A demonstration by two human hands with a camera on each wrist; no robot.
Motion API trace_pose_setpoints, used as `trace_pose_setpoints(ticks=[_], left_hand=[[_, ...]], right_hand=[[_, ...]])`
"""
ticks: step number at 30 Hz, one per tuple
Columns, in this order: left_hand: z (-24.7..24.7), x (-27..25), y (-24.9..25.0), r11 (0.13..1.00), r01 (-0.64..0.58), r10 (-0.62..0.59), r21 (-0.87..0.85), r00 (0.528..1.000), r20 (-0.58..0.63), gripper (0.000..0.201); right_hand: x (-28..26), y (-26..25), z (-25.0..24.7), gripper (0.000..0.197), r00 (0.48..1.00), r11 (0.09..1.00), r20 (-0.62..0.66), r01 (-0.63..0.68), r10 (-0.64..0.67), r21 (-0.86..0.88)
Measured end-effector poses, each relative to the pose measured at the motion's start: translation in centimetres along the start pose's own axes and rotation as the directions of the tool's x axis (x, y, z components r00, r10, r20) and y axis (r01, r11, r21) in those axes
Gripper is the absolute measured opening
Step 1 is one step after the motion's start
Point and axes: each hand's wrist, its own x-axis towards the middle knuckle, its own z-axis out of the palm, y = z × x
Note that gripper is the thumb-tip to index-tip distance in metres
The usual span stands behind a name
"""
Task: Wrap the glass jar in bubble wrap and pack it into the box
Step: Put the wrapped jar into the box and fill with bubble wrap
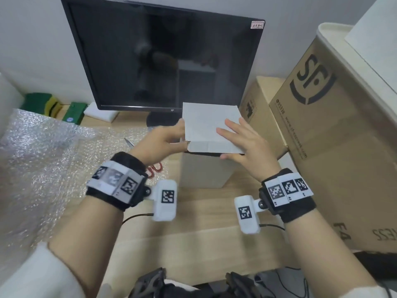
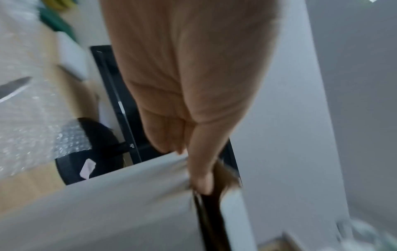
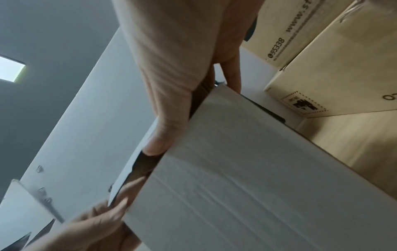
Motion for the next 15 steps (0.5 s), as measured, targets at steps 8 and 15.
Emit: trace_pose_setpoints(ticks=[8, 15], left_hand=[[1.1, -0.1, 0.3, 0.999, -0.049, 0.048, -0.007, 0.997, -0.063, 0.083], [1.5, 0.4, -0.1, 0.992, -0.047, 0.062, 0.120, 0.990, -0.125, 0.056]], right_hand=[[0.1, 1.1, 1.0, 0.056, 0.997, 0.994, -0.070, 0.043, -0.037, 0.097], [0.2, 1.1, 1.5, 0.042, 0.992, 0.999, -0.126, 0.034, -0.028, 0.042]])
